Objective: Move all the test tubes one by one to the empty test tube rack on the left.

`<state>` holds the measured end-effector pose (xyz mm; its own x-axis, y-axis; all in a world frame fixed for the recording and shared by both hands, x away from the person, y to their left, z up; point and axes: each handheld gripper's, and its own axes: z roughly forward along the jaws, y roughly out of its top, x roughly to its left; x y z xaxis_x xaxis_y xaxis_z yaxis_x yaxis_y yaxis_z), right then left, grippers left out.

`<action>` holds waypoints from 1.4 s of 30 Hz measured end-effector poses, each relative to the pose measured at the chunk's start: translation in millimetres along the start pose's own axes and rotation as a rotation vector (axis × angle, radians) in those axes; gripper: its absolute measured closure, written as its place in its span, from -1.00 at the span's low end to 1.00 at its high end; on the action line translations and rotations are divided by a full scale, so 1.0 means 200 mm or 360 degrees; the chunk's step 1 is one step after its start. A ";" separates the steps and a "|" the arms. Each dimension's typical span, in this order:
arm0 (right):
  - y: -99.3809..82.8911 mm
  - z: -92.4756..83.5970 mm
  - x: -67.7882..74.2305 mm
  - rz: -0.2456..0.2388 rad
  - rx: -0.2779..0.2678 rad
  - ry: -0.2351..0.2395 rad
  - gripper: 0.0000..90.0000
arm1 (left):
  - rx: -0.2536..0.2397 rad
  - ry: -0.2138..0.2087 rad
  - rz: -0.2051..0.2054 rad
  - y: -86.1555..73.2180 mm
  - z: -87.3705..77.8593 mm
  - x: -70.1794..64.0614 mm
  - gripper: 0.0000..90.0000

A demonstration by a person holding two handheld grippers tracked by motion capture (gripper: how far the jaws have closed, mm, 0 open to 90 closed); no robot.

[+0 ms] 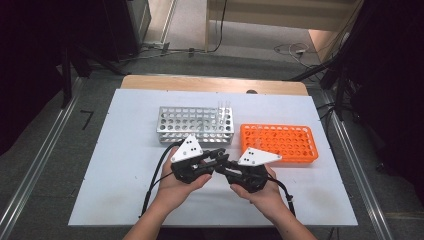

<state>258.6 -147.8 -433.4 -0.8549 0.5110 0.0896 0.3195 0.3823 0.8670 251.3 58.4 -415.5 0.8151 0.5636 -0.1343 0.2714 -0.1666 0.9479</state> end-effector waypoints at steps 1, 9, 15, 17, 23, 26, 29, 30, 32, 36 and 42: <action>0.00 0.00 0.00 -0.0007 -0.0003 -0.0003 0.63 | -0.0010 -0.0005 -0.0011 0.00 0.00 0.00 0.69; -0.04 -0.03 -0.04 0.0018 -0.0019 0.0018 0.13 | -0.0036 0.0000 -0.0061 0.01 -0.01 0.04 0.69; -0.06 -0.10 -0.08 0.0029 -0.0036 0.0004 -0.55 | -0.0034 0.0028 -0.0066 0.03 -0.01 0.07 0.69; -0.07 -0.13 -0.09 0.0029 -0.0018 0.0002 -0.71 | -0.0043 0.0036 -0.0075 0.04 -0.01 0.08 0.69; -0.13 -0.23 -0.13 0.0008 -0.0046 -0.0042 -0.81 | -0.0049 0.0058 -0.0086 0.05 0.00 0.13 0.69; -0.17 -0.27 -0.15 0.0015 -0.0037 -0.0062 -0.86 | -0.0051 0.0073 -0.0093 0.06 0.00 0.16 0.69; -0.20 -0.31 -0.16 0.0029 -0.0038 -0.0084 -0.87 | -0.0056 0.0083 -0.0107 0.07 0.00 0.18 0.69; -0.21 -0.33 -0.17 0.0035 -0.0043 -0.0097 -0.87 | -0.0058 0.0085 -0.0109 0.08 0.00 0.19 0.69; -0.22 -0.35 -0.18 0.0036 -0.0056 -0.0112 -0.87 | -0.0061 0.0093 -0.0116 0.08 0.01 0.21 0.69; -0.24 -0.39 -0.19 0.0028 -0.0068 -0.0142 -0.87 | -0.0066 0.0115 -0.0126 0.10 0.01 0.25 0.69; -0.30 -0.44 -0.21 0.0056 -0.0050 -0.0167 -0.87 | -0.0073 0.0148 -0.0141 0.12 0.03 0.30 0.69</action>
<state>239.5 -260.6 -445.0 -0.7953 0.6022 0.0701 0.3343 0.3392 0.8793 310.5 84.0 -402.9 0.7375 0.6472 -0.1927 0.3148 -0.0770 0.9460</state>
